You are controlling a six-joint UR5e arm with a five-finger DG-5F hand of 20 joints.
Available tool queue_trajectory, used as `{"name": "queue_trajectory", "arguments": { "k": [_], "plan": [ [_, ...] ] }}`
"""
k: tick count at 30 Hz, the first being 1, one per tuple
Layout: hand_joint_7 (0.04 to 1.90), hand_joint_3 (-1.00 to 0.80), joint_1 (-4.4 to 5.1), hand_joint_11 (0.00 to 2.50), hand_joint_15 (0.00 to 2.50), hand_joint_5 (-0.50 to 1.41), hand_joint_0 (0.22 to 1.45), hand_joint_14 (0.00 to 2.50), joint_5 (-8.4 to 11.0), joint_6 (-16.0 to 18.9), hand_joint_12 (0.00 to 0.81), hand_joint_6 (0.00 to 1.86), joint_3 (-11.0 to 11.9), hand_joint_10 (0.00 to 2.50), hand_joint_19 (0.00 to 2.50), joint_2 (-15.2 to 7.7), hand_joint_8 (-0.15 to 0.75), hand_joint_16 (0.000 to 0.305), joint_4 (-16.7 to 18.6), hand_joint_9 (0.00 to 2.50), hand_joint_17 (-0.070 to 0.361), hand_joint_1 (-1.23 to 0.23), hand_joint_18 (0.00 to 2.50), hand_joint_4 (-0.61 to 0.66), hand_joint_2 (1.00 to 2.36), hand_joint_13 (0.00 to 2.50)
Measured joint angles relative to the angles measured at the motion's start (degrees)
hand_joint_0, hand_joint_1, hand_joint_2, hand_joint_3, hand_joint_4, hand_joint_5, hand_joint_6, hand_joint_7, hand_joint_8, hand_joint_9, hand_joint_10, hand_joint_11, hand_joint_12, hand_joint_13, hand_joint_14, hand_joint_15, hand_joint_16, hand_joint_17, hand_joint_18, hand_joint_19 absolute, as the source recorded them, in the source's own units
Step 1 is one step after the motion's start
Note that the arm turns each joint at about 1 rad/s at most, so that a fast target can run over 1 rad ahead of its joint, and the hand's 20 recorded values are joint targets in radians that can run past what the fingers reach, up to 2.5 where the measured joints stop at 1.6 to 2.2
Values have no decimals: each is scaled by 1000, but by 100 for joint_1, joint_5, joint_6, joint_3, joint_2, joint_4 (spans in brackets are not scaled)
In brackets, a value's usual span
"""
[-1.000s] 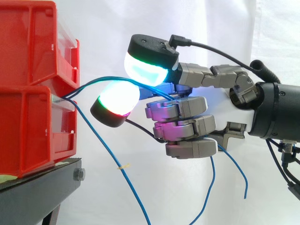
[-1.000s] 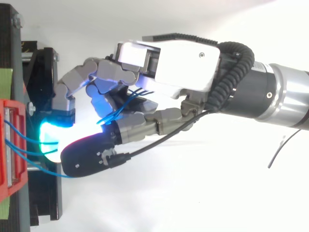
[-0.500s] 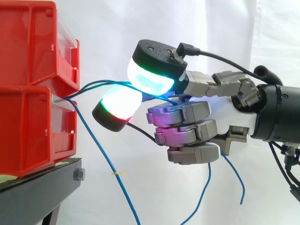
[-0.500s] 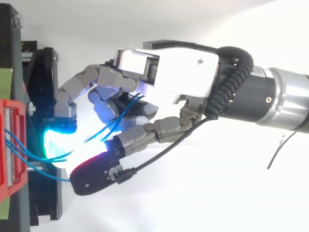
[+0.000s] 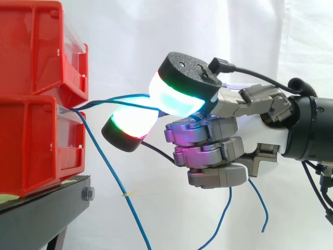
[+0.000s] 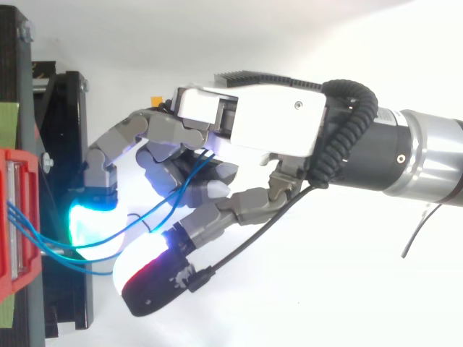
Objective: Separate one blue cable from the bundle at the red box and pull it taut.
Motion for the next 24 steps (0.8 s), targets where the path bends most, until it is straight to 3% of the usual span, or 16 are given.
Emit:
{"name": "queue_trajectory", "arguments": {
  "k": [3,7,12,13,14,15,16,17,18,20,24],
  "plan": [
    [882,-500,1,1127,1246,-163,648,2500,1,2,325,924,-1,2500,1824,0,245,37,3,861,83,-584,1436,37,1000,1016],
    [917,-334,2,1171,1277,-153,679,2500,5,6,350,916,-1,2500,1731,1,254,38,7,862,86,-758,1362,15,1012,987],
    [990,-322,8,1187,1303,-156,747,2358,0,7,358,921,-1,2500,1645,1,246,41,15,853,91,-903,1279,-79,1014,948],
    [989,-346,9,1208,1327,-159,769,2161,0,7,367,926,-1,2500,1606,1,244,41,20,845,93,-934,1259,-91,1013,968],
    [979,-370,9,1238,1378,-161,774,1670,-1,7,376,927,-1,2500,1561,1,241,43,23,828,96,-931,1184,-102,1011,1011],
    [989,-375,9,1229,1395,-162,776,1487,-2,7,375,927,-1,2500,1541,1,240,43,25,828,97,-932,1170,-100,1011,1005],
    [995,-362,10,1246,1531,-164,774,767,-2,7,379,929,-1,2500,1441,1,236,46,26,812,103,-944,1052,-112,1012,1030],
    [1009,-360,10,1247,1595,-167,773,241,-2,8,388,929,-1,2442,1308,0,236,47,27,795,105,-955,940,-107,1013,1041],
    [987,-373,10,1240,1596,-173,772,1,-1,9,393,931,-1,2323,1257,1,234,48,28,755,107,-964,851,-89,1011,1011],
    [966,-388,10,1259,1458,-176,767,10,-2,12,399,929,-1,2276,1151,1,234,49,29,738,109,-973,775,-66,1009,913],
    [958,-500,12,1302,1170,-180,755,21,-2,10,394,917,0,1866,947,3,240,49,30,744,110,-1008,644,-24,1000,738]
  ]
}}
